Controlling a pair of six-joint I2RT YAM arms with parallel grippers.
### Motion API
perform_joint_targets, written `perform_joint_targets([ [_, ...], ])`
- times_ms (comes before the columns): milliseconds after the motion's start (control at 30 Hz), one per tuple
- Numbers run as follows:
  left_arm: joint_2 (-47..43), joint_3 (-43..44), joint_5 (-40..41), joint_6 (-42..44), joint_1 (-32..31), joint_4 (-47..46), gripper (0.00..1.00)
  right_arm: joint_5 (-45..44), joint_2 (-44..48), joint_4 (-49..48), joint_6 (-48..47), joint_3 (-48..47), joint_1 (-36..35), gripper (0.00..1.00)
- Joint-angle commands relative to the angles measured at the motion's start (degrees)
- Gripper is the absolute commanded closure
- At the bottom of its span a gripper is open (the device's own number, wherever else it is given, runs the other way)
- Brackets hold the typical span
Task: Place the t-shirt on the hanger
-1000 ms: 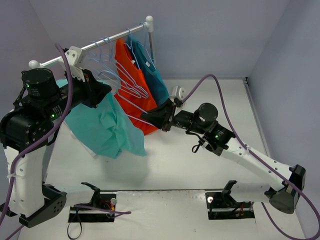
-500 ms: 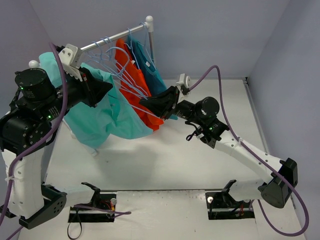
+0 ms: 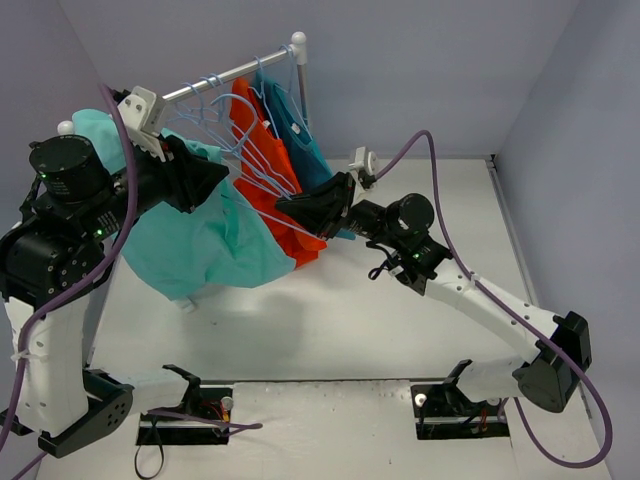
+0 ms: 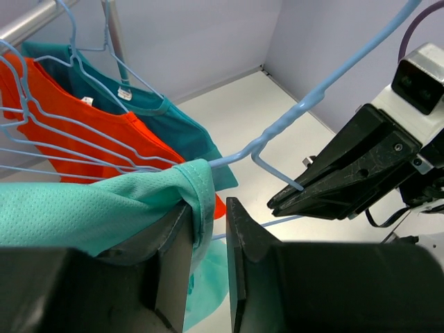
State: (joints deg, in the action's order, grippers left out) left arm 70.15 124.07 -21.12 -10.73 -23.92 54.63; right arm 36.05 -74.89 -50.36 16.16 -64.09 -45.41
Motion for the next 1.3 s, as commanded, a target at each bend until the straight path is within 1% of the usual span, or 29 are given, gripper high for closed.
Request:
perform_joint_targets([
  [0,0.33,3.44,-0.33,-0.76,0.02,-6.37,0.86,0.07,1.32,-10.46,0.45,-0.72,0.15,1.00],
  [133,0.02,3.22,0.95,-0.18,0.02,-6.38,0.86,0.07,1.93,-10.46,0.38,0.50,0.46,1.00],
  [167,-0.30,3.15,1.79,0.35,0.02,-6.38,0.81,0.17,2.09,-10.51,0.51,0.93,0.59,1.00],
  [200,-0.65,3.08,2.50,0.87,0.02,-6.38,0.75,0.27,2.23,-10.52,0.65,1.33,0.78,1.00],
  [233,-0.94,3.00,2.80,1.51,0.02,-6.36,0.68,0.40,2.32,-10.46,0.78,1.65,1.07,1.00],
  [300,-1.27,2.73,2.80,3.10,0.02,-6.22,0.44,0.94,2.32,-10.46,1.11,2.24,1.33,1.00],
  [367,-1.53,2.09,2.37,3.98,0.02,-6.26,0.31,1.12,2.44,-10.46,1.24,3.08,1.29,1.00],
  [400,-1.69,1.70,2.18,4.68,0.02,-6.24,0.27,1.12,2.42,-10.46,1.20,3.50,1.33,1.00],
  [467,-2.21,0.83,2.27,7.11,0.02,-6.16,0.23,1.26,2.56,-10.46,1.16,4.15,1.42,1.00],
  [533,-3.38,-1.70,3.17,11.38,0.02,-5.89,0.21,1.57,3.02,-10.46,1.27,4.71,1.62,1.00],
  [633,-4.14,-4.78,5.51,18.35,0.10,-4.13,0.21,2.39,3.72,-10.39,1.64,5.75,2.16,1.00],
  [667,-4.15,-5.06,6.07,19.25,0.10,-3.39,0.21,2.53,3.79,-10.37,1.80,6.00,2.25,1.00],
  [733,-4.02,-6.18,7.15,24.67,0.07,-0.78,0.21,3.55,4.24,-10.32,2.10,6.52,2.67,1.00],
  [833,-4.06,-7.31,9.43,30.84,0.10,0.45,0.20,4.52,4.63,-10.20,2.39,7.31,2.83,1.00],
  [900,-3.82,-7.26,10.66,35.75,0.10,1.60,0.17,5.50,4.87,-10.08,2.68,7.70,2.87,1.00],
  [1133,-5.45,-9.54,12.94,46.21,0.10,2.76,0.03,7.97,5.80,-9.32,3.27,8.63,2.87,1.00],
  [1267,-6.92,-10.35,12.31,52.16,0.10,3.42,0.03,8.89,5.88,-9.09,3.33,9.27,2.87,1.00],
])
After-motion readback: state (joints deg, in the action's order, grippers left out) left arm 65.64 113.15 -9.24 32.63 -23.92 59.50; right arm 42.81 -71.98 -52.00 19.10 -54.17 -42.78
